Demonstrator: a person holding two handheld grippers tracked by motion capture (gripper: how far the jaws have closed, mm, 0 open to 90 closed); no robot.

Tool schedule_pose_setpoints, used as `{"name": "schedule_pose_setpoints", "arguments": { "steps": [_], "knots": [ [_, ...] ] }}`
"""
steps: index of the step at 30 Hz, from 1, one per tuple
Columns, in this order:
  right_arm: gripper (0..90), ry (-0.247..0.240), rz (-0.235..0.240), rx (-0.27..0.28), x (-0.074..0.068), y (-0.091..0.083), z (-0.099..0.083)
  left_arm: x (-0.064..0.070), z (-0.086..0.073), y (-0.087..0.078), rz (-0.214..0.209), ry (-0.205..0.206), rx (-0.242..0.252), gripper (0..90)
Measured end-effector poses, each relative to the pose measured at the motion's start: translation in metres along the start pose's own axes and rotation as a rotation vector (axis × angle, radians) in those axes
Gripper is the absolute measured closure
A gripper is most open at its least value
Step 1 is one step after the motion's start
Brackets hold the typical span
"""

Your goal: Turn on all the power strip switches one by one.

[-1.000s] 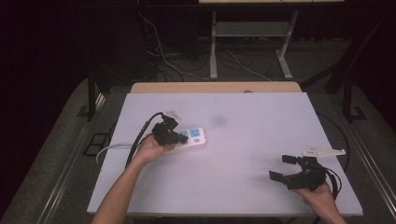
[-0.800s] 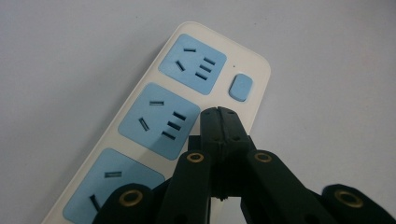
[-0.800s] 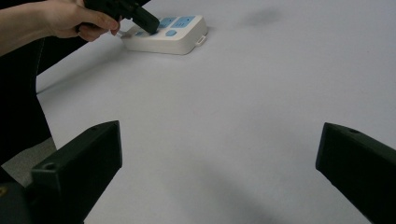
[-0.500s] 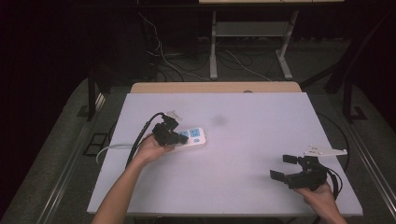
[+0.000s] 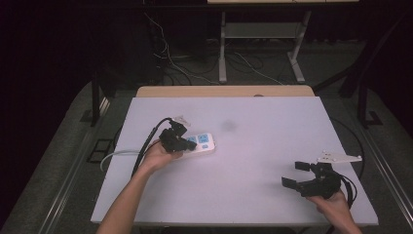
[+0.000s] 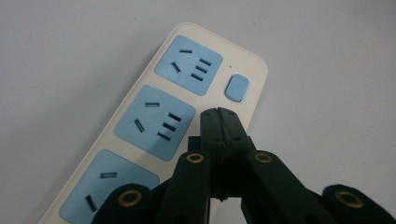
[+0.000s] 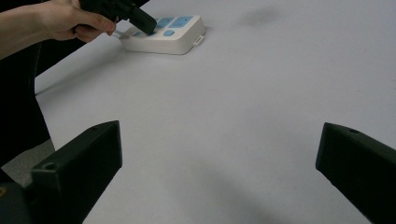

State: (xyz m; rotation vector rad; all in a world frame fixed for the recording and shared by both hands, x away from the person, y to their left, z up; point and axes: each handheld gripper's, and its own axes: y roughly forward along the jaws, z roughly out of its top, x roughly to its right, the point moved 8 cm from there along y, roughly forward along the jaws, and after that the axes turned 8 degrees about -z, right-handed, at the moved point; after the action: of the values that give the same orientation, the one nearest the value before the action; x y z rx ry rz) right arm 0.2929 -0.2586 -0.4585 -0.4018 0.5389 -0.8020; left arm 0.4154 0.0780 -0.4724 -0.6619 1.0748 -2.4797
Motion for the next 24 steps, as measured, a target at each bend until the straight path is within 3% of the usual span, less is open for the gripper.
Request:
{"name": "schedule_pose_setpoints", "arguments": {
  "steps": [13,24],
  "knots": [
    [0.4,0.001,-0.001,-0.001,0.000,0.000,0.000,0.004,0.005,-0.005,-0.014,0.022,-0.008,89.8],
    [0.4,-0.003,0.000,-0.002,-0.001,0.000,0.000,0.010,0.023,-0.008,-0.020,0.056,-0.016,89.8]
  ]
}}
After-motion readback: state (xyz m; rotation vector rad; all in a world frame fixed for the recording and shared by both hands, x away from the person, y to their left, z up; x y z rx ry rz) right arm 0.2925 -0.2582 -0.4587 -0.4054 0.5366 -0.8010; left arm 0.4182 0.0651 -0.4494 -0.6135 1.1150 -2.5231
